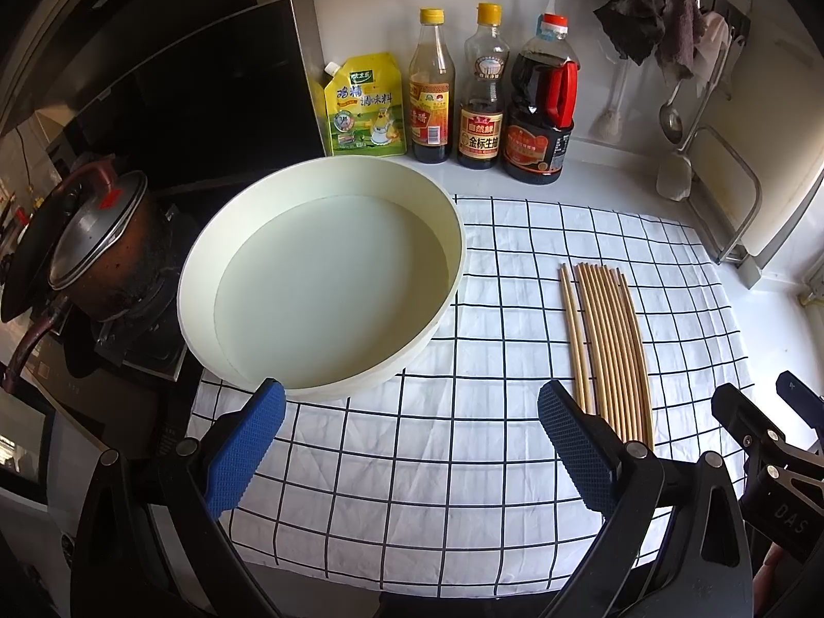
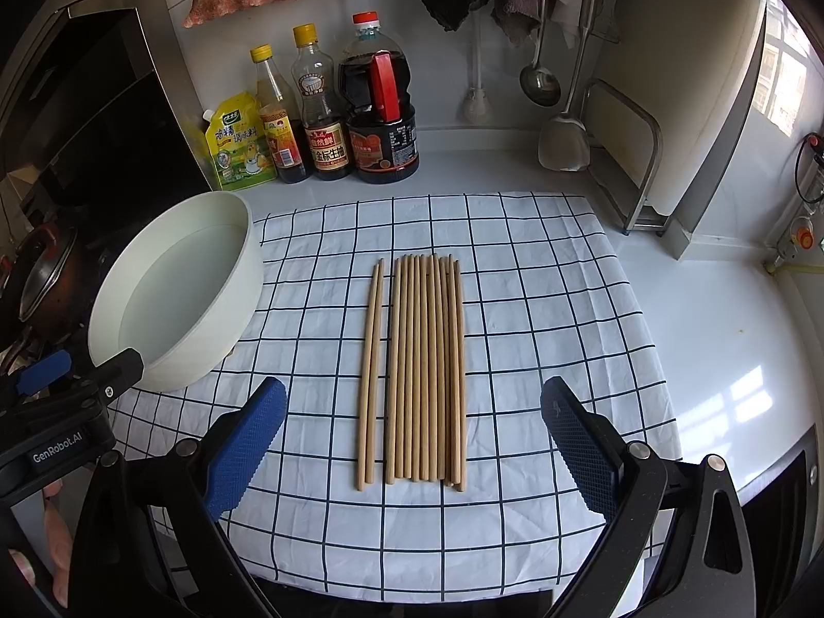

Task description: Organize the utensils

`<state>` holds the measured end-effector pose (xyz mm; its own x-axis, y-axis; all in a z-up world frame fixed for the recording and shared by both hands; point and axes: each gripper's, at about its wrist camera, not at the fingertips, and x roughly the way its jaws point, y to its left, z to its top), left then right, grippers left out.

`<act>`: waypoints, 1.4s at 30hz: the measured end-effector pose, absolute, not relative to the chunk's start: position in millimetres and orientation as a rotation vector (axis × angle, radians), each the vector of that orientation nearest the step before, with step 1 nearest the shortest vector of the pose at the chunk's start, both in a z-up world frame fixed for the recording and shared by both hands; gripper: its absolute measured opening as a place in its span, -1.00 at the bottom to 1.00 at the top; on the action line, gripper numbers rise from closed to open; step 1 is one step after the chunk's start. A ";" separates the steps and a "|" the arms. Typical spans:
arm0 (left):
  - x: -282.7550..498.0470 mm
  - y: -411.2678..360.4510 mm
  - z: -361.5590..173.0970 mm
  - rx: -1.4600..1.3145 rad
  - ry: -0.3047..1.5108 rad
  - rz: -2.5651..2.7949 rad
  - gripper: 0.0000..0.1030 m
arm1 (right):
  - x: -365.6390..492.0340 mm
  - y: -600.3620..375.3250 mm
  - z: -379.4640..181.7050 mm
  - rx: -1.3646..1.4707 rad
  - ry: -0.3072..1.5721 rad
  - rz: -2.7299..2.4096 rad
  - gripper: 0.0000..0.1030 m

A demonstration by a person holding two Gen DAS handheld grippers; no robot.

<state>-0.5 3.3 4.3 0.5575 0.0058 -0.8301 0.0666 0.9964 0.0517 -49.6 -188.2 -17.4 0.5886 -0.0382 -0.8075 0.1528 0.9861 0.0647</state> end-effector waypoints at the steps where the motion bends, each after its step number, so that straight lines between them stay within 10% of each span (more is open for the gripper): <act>1: -0.7 3.4 4.1 0.080 0.978 -0.036 0.88 | -49.5 -188.7 -17.4 0.133 0.936 -0.112 0.84; 42: 9.7 -29.1 -25.0 0.056 0.994 -0.143 0.88 | -50.7 -237.1 -47.1 0.112 0.914 -0.116 0.84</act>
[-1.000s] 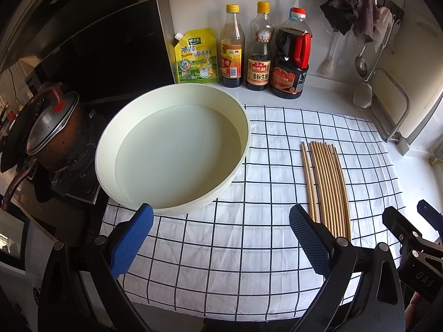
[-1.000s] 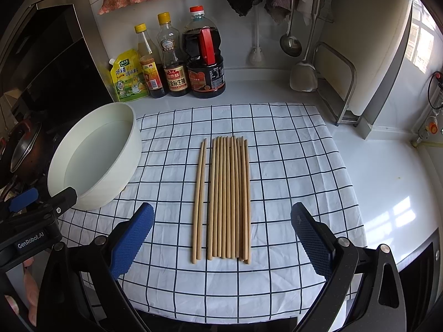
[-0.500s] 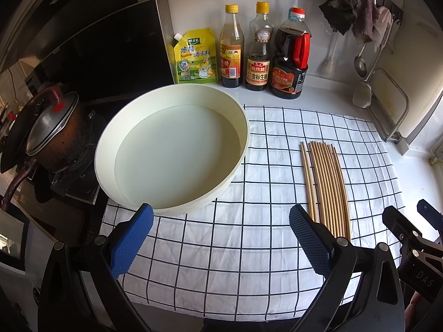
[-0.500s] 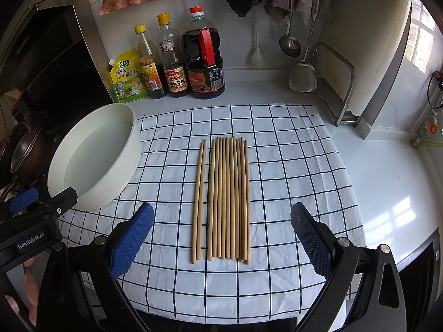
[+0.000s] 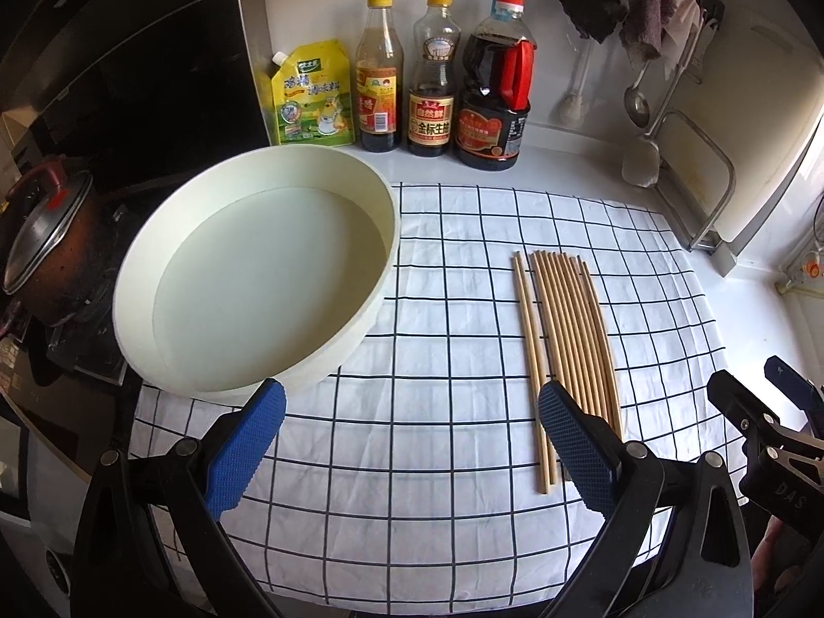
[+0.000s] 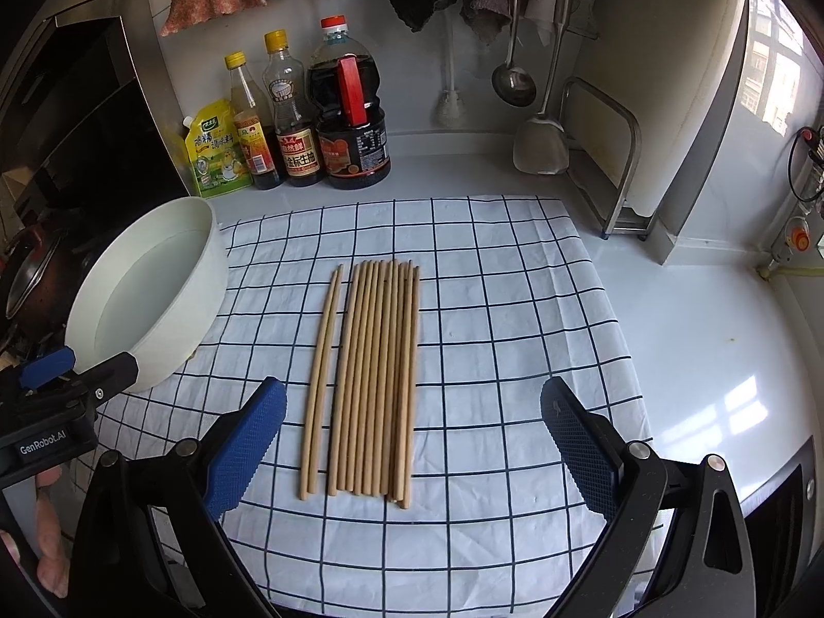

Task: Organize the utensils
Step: 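Lower the right tool onto one wooden chopstick and close it while the left tool grasps another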

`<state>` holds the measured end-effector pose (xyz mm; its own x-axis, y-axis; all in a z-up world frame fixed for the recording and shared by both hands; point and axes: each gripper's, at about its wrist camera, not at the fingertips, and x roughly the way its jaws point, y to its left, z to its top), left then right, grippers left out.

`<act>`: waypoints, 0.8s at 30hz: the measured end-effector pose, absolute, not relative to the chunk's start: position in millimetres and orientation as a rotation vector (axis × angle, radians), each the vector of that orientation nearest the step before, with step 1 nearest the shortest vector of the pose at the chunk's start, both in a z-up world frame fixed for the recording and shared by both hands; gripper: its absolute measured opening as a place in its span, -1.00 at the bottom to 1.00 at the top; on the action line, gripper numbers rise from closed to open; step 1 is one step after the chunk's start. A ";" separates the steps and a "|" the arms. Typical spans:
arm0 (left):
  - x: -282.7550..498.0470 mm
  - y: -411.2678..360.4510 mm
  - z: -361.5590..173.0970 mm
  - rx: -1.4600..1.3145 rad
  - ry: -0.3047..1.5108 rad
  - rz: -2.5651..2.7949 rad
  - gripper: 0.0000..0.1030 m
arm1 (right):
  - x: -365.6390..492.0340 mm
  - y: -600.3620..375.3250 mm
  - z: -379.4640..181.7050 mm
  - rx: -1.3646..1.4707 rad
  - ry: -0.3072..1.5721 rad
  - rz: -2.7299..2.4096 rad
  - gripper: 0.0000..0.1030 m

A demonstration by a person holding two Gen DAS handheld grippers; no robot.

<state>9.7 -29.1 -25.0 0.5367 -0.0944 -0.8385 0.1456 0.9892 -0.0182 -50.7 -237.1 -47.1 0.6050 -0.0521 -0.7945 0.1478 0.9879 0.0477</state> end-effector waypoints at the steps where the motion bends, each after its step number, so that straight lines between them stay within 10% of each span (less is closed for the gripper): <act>1: 11.6 -33.3 -29.5 0.061 1.001 -0.145 0.88 | -49.7 -241.0 -52.9 0.109 0.919 -0.109 0.84; 24: 55.9 -88.6 -125.8 0.104 1.055 -0.170 0.88 | 10.9 -277.6 -157.7 0.062 1.039 -0.135 0.84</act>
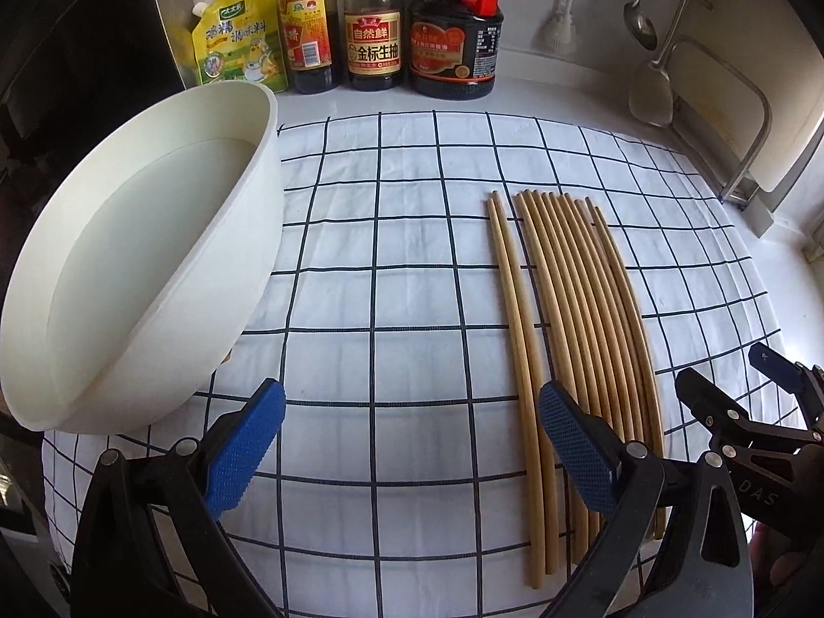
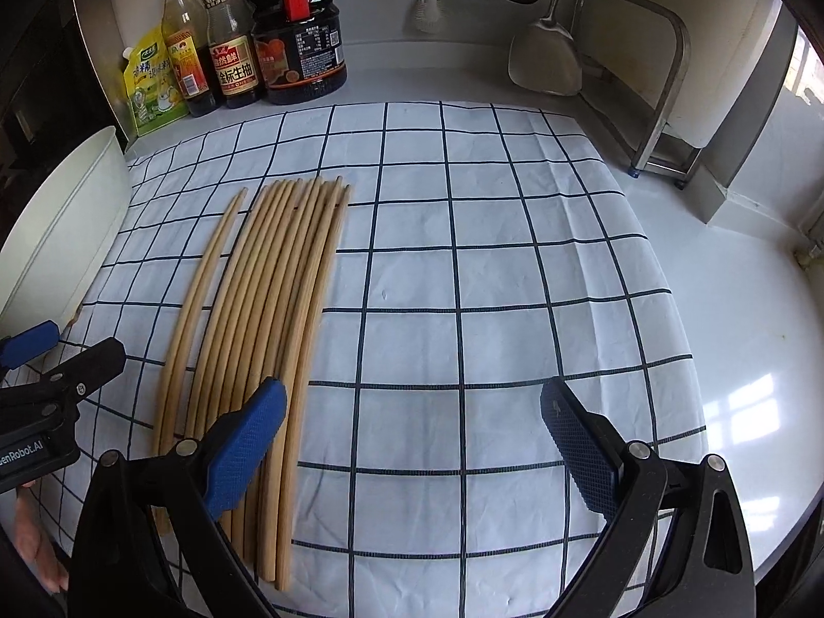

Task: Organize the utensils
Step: 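Lower the right tool onto one wooden chopstick and close it while the left tool grasps another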

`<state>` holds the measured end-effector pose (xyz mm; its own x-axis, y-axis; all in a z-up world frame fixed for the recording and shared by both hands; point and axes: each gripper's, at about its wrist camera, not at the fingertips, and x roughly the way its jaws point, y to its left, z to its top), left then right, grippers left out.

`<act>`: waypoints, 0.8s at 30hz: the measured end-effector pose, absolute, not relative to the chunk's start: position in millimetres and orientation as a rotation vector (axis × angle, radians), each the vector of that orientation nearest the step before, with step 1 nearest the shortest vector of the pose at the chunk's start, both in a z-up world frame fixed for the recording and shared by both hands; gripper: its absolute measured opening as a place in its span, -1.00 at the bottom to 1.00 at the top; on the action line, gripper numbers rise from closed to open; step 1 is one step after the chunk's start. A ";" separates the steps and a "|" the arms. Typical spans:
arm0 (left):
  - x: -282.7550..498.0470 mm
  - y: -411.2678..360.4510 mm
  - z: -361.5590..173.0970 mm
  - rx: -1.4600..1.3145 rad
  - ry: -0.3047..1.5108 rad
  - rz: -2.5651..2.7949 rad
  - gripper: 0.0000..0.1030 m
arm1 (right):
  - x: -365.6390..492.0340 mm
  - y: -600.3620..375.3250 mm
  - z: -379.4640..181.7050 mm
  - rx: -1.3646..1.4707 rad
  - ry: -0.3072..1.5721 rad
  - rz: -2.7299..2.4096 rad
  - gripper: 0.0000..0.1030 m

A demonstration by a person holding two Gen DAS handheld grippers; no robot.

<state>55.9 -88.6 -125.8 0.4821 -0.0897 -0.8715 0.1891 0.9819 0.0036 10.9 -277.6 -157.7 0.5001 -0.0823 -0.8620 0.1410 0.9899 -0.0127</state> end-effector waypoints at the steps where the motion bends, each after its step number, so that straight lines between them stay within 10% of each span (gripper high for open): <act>1: 56.3 -89.6 -126.8 0.109 1.052 -0.172 0.88 | 12.1 -277.2 -159.4 0.061 1.042 -0.131 0.84; 24: 59.6 -91.2 -144.6 0.099 1.091 -0.179 0.88 | 23.6 -257.6 -176.1 -0.064 1.117 -0.131 0.84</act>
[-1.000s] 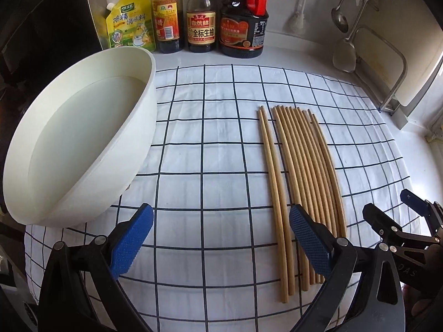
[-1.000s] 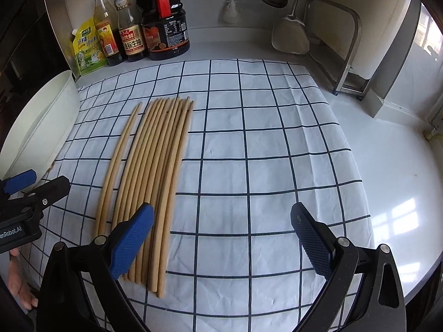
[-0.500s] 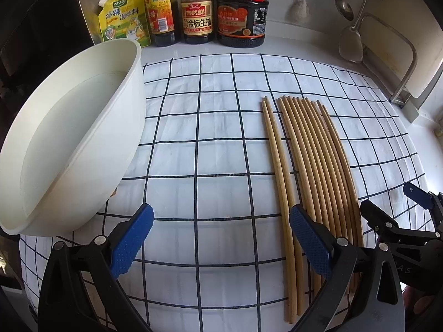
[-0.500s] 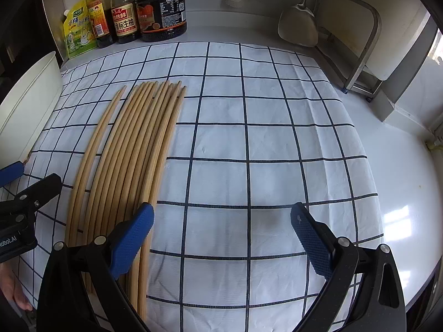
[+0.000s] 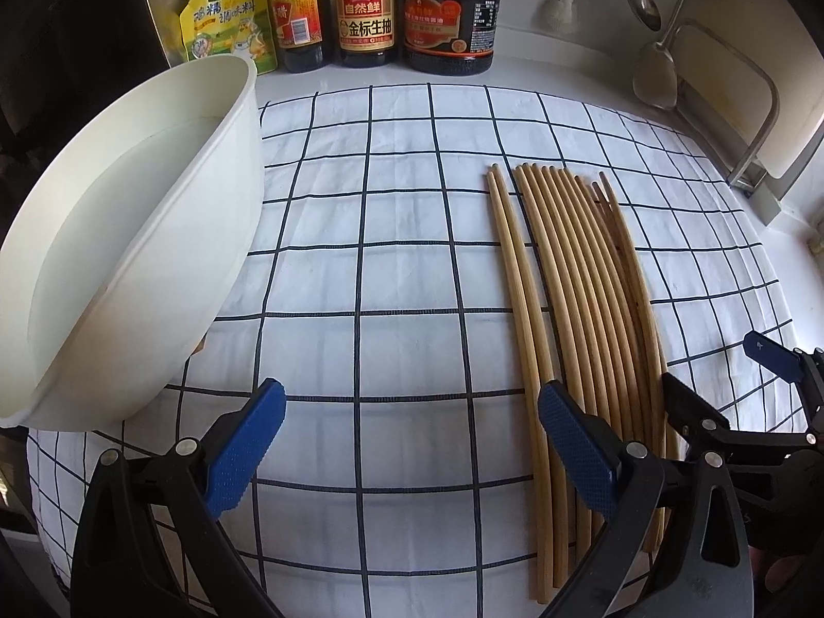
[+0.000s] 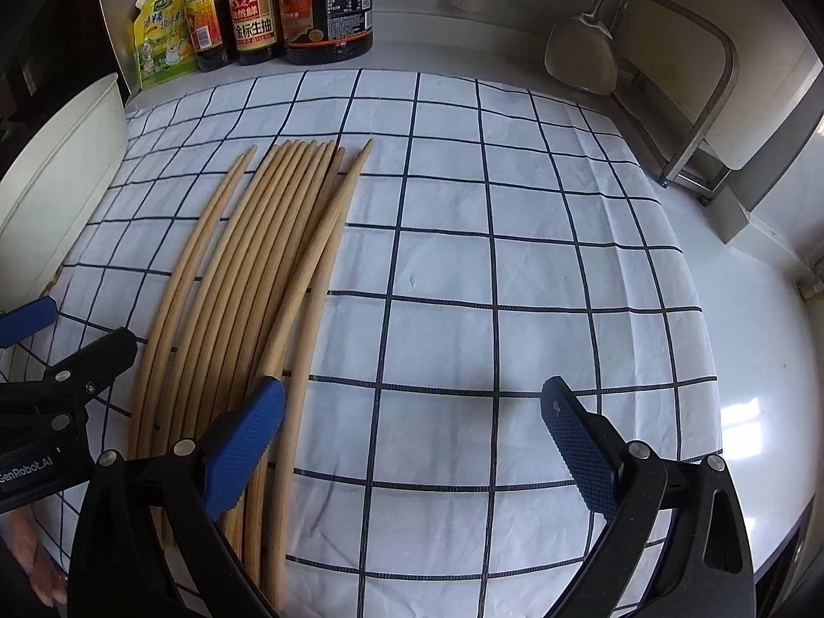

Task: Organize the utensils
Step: 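Lower the right tool onto one wooden chopstick and close it while the left tool grasps another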

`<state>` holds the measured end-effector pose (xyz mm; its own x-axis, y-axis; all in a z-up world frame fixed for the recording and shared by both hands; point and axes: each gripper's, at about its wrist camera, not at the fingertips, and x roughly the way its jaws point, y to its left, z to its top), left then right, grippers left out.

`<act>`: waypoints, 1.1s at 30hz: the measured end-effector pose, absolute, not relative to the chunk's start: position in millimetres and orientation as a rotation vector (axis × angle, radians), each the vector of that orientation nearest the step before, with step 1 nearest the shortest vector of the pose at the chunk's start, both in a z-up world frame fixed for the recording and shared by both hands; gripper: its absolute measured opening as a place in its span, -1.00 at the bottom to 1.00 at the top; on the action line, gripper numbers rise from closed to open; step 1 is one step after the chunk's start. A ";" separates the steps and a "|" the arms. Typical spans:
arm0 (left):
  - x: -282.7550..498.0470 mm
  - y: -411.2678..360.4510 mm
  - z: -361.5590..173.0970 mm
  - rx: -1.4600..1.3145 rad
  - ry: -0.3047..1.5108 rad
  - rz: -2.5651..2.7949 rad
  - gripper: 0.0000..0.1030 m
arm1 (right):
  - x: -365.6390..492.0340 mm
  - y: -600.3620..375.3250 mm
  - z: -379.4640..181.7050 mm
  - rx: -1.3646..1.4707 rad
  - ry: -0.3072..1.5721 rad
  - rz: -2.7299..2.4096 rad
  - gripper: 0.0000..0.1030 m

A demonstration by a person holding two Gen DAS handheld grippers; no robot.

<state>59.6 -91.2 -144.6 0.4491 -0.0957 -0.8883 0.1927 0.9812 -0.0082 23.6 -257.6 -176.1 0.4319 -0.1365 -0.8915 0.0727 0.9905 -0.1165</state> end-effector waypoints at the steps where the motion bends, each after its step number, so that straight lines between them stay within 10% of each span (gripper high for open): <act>1: 59.8 -91.6 -145.0 0.099 1.093 -0.177 0.88 | 22.4 -258.0 -175.6 -0.066 1.111 -0.130 0.84; 29: 66.1 -100.3 -157.8 0.137 1.115 -0.149 0.89 | 15.9 -277.1 -174.9 -0.116 1.027 -0.158 0.81; 33: 66.2 -98.5 -157.2 0.129 1.110 -0.163 0.85 | 14.8 -273.3 -173.8 -0.107 1.005 -0.107 0.48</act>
